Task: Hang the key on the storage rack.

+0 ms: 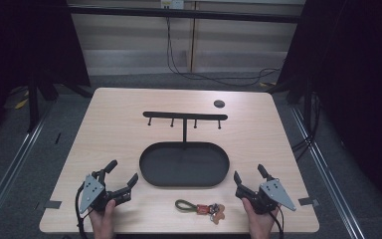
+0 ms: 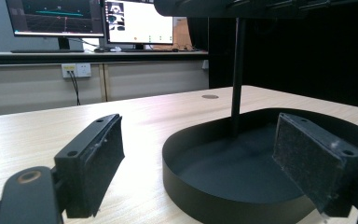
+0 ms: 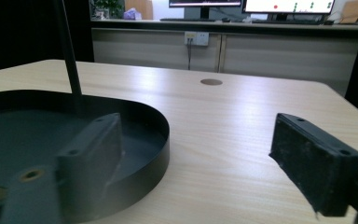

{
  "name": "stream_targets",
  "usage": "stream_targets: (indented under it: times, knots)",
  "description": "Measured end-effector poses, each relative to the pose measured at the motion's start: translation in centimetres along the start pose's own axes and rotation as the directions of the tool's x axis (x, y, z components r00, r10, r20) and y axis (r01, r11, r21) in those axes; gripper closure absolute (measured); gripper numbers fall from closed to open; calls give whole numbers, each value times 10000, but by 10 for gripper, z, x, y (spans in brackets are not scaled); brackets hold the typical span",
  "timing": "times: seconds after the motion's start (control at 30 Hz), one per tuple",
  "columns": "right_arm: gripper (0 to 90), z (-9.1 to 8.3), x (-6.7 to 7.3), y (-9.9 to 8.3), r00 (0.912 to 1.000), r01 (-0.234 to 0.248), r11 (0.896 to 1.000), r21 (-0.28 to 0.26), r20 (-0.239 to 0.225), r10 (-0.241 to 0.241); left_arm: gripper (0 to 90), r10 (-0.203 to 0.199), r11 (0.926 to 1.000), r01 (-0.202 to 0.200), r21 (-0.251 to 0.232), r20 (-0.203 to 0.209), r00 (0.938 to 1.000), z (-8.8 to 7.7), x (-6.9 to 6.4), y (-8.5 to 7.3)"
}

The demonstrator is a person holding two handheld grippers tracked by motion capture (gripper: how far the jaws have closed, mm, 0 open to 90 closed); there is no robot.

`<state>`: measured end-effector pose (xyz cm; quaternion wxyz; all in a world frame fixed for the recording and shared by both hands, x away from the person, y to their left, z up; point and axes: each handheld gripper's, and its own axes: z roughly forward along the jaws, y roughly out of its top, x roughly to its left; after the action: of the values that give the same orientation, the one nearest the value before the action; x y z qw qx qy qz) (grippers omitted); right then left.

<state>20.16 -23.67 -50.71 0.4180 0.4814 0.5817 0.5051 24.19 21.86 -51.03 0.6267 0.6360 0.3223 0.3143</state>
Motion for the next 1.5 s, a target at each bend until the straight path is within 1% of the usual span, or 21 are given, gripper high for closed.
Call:
stream_targets:
  times: [0.07,0.2,0.3,0.33,0.5,0.53,0.57,0.6,0.63,0.67,0.77,0.83,0.93,1.03,1.1,1.13,1.17,1.2,1.3,1.37,1.5]
  knots:
    - [131,2,-1,1,9998,-87,9996,257,-163,92,158,13,10000,-13,11,-5,10000,0,0,0]
    - [159,2,-4,1,9985,-309,9992,256,-439,320,158,2,10000,-2,-5,-17,10000,0,0,0]
    - [202,3,-5,1,9968,-320,9990,320,-725,343,158,2,10000,-2,8,-18,10000,0,0,0]
    - [321,3,-4,1,9958,-278,9987,437,-863,315,158,-4,10000,4,-2,-24,10000,0,0,0]
    - [343,4,0,2,9973,47,9978,669,-734,2,158,-2,10000,2,10,-20,10000,0,0,0]
    - [382,6,-3,3,9958,-241,9954,930,-855,321,158,-1,10000,1,-2,-19,10000,0,0,0]
    - [382,6,-3,3,9958,-241,9954,930,-855,321,158,-1,10000,1,-2,-19,10000,0,0,0]
    - [385,8,-6,3,9911,-562,9928,1062,-1146,683,158,-4,10000,4,-3,-18,10000,0,0,0]
    - [385,8,-6,3,9911,-562,9928,1062,-1146,683,158,-3,10000,3,-1,-15,10000,0,0,0]
    - [395,9,-6,4,9854,-600,9896,1310,-1504,796,158,-4,10000,4,1,-15,10000,0,0,0]
    - [456,11,-2,7,9775,-451,9815,1863,-1945,818,158,12,10000,-12,-8,-27,10000,0,0,0]
    - [456,12,0,8,9753,-361,9796,1978,-2067,777,158,-2,10000,2,-8,-12,10000,0,0,0]
    - [456,14,6,8,9639,-28,9712,2381,-2580,661,158,-3,10000,3,0,-13,10000,0,0,0]
    - [474,14,7,9,9591,-4,9689,2474,-2743,704,158,5,10000,-6,-17,-23,10000,0,0,0]
    - [497,13,7,11,9439,-145,9641,2652,-3144,1007,158,6,10000,-6,-16,-25,10000,0,0,0]
    - [497,13,7,11,9439,-145,9641,2652,-3144,1007,158,-5,10000,5,2,-14,10000,0,0,0]
    - [512,13,7,12,9363,-124,9612,2757,-3342,1079,158,-3,10000,3,-1,-15,10000,0,0,0]
    - [523,13,8,13,9261,-49,9576,2879,-3599,1129,158,-5,10000,5,0,-15,10000,0,0,0]
    - [549,12,12,18,9059,358,9508,3077,-4117,991,158,-5,10000,5,-1,-14,10000,0,0,0]
    - [556,11,13,20,9027,405,9500,3097,-4189,981,158,-1,10000,1,-1,-15,10000,0,0,0]
    - [582,12,17,27,8819,775,9424,3253,-4632,873,158,-3,10000,3,1,-14,10000,0,0,0]
